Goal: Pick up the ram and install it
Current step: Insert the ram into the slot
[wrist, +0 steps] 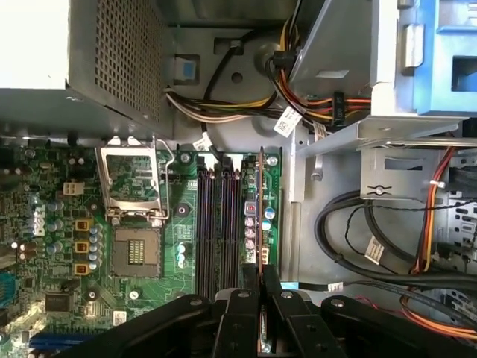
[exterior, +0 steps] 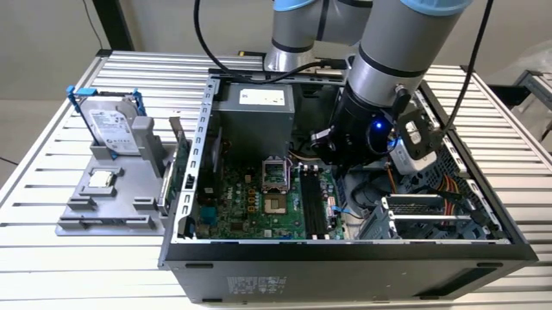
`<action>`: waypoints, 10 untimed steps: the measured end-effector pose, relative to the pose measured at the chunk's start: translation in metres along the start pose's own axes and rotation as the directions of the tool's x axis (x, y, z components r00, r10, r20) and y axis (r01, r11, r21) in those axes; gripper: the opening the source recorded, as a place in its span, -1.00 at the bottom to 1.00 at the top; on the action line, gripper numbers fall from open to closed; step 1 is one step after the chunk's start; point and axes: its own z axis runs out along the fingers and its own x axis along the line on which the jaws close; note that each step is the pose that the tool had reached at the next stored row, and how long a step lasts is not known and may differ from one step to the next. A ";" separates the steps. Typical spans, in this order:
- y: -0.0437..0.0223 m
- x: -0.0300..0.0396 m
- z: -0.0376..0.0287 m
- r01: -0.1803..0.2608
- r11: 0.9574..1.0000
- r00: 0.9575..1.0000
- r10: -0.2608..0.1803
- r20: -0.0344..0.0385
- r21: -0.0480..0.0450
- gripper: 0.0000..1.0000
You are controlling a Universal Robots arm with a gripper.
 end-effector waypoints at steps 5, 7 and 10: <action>-0.0009 -0.0001 0.0051 0.000 1.000 1.000 0.000 0.000 0.001 -1.00; -0.0014 -0.0001 0.0070 0.000 1.000 1.000 0.000 0.000 0.001 -1.00; -0.0018 -0.0001 0.0082 0.000 1.000 1.000 0.000 0.000 0.001 -1.00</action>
